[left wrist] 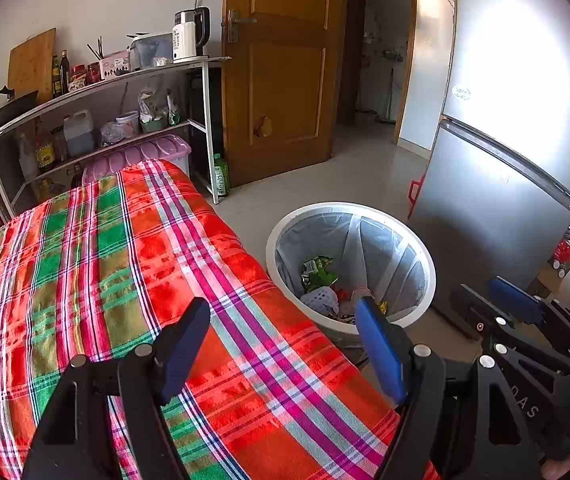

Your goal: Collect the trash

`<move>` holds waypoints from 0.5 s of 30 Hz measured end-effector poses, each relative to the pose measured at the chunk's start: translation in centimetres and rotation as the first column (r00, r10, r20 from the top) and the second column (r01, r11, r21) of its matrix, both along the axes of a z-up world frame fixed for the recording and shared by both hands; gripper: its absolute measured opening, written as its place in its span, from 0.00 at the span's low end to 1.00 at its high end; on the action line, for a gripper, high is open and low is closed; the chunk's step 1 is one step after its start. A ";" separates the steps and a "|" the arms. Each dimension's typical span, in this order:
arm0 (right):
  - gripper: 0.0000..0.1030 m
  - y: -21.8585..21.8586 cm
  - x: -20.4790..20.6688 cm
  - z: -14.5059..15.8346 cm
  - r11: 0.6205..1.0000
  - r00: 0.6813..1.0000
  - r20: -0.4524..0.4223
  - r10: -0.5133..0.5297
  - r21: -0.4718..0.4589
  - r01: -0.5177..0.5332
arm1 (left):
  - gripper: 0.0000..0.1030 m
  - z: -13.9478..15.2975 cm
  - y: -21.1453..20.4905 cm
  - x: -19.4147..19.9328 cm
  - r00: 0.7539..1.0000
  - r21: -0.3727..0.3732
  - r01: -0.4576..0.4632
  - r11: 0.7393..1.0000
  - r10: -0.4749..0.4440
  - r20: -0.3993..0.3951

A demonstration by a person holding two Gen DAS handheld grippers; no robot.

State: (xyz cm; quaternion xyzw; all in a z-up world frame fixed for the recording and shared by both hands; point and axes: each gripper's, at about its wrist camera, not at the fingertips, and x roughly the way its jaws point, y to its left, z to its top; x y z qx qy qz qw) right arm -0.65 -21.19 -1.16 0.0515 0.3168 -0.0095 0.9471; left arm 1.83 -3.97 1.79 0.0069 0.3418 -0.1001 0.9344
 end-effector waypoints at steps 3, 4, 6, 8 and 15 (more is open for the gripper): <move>0.48 0.0 0.0 0.0 1.000 1.000 -0.001 0.001 -0.001 -0.001 | 0.75 0.0 0.0 0.0 1.000 -0.001 -0.001 1.000 0.001 -0.003; 0.48 0.0 0.0 0.0 1.000 1.000 -0.001 0.000 0.000 0.000 | 0.75 0.0 0.0 0.0 1.000 0.000 -0.002 1.000 0.002 -0.005; 0.48 0.0 0.0 0.0 1.000 1.000 -0.001 0.000 -0.001 0.000 | 0.75 0.0 0.1 0.0 1.000 -0.001 -0.002 1.000 0.002 -0.003; 0.48 0.0 0.1 0.0 1.000 1.000 -0.001 0.000 -0.001 0.000 | 0.75 0.0 0.2 0.0 1.000 -0.001 -0.002 1.000 0.002 -0.004; 0.48 -0.1 0.0 0.0 1.000 1.000 0.000 -0.001 -0.001 0.001 | 0.75 0.0 0.3 -0.1 1.000 -0.001 -0.003 1.000 0.003 -0.007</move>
